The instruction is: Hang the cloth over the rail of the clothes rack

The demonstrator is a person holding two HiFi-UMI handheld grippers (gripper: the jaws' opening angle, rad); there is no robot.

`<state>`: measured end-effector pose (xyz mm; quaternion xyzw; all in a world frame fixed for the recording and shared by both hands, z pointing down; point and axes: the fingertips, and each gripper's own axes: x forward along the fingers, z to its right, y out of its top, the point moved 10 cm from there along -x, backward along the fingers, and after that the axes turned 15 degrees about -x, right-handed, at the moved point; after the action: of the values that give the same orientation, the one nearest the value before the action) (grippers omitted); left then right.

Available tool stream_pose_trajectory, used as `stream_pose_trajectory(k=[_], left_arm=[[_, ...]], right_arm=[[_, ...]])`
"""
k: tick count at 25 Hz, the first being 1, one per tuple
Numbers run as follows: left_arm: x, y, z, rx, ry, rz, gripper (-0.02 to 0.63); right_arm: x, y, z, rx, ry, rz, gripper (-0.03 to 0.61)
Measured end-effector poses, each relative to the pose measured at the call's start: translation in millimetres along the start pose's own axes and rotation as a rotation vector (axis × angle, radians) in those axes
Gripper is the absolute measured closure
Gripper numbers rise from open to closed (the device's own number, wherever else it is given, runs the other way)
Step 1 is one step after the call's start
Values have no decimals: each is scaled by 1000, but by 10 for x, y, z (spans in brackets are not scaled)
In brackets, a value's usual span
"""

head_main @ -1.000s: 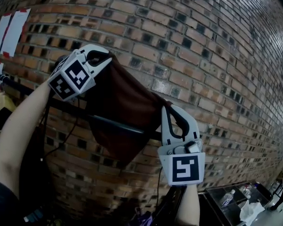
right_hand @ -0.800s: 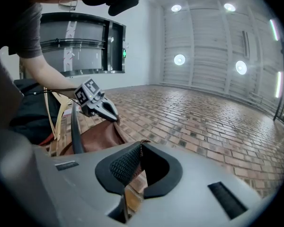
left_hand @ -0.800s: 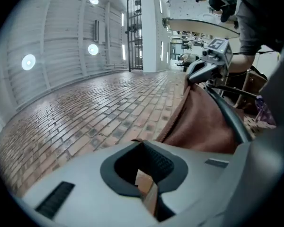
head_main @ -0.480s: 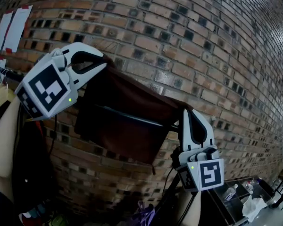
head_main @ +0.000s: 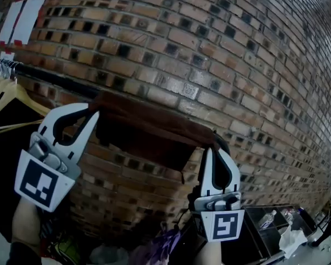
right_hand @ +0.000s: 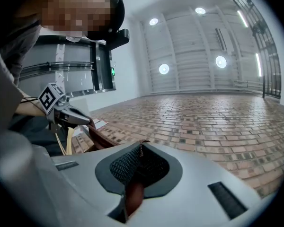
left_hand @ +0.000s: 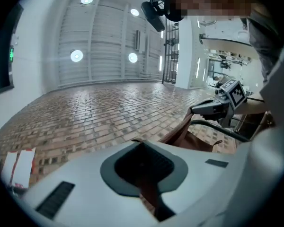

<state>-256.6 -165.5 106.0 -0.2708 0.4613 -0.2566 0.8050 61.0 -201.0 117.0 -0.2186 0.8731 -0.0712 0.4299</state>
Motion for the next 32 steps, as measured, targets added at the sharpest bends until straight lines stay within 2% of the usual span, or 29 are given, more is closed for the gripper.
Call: stream_pose_trajectory(k=[4,8,11,15,21,24,28,30,32], left_arm=[[-105,-383,113,-187,4,-13,584],[-192,-675,194,-273,-19,-32,584],[-262,-858,199,-329,-24,-44,584],[-277,-1025,152,-371,-5,-65,581],[-320,-1254,118,-407,38,-116,506],[-366,-1389,99,-435,49,-151,468],[-559,-1525,219,-438,59,-191,468],[-678,-1574,335,-427,65,-197,476],[-795,-1615,497,-401,98,-204,533]], right_arm=[[-172,-129,-115,37,10,-20,549],[-315,-287,-251,81,7,-41,548],[-382,-420,-363,156,32,-61,548],[-384,-556,-461,287,36,-76,539],[-485,-780,-593,338,31,-174,516],[-534,-834,-681,347,27,-214,481],[-698,-795,-854,332,-11,-231,471],[-843,-765,-966,303,-41,-268,485],[-989,-680,-1117,304,-42,-311,526]])
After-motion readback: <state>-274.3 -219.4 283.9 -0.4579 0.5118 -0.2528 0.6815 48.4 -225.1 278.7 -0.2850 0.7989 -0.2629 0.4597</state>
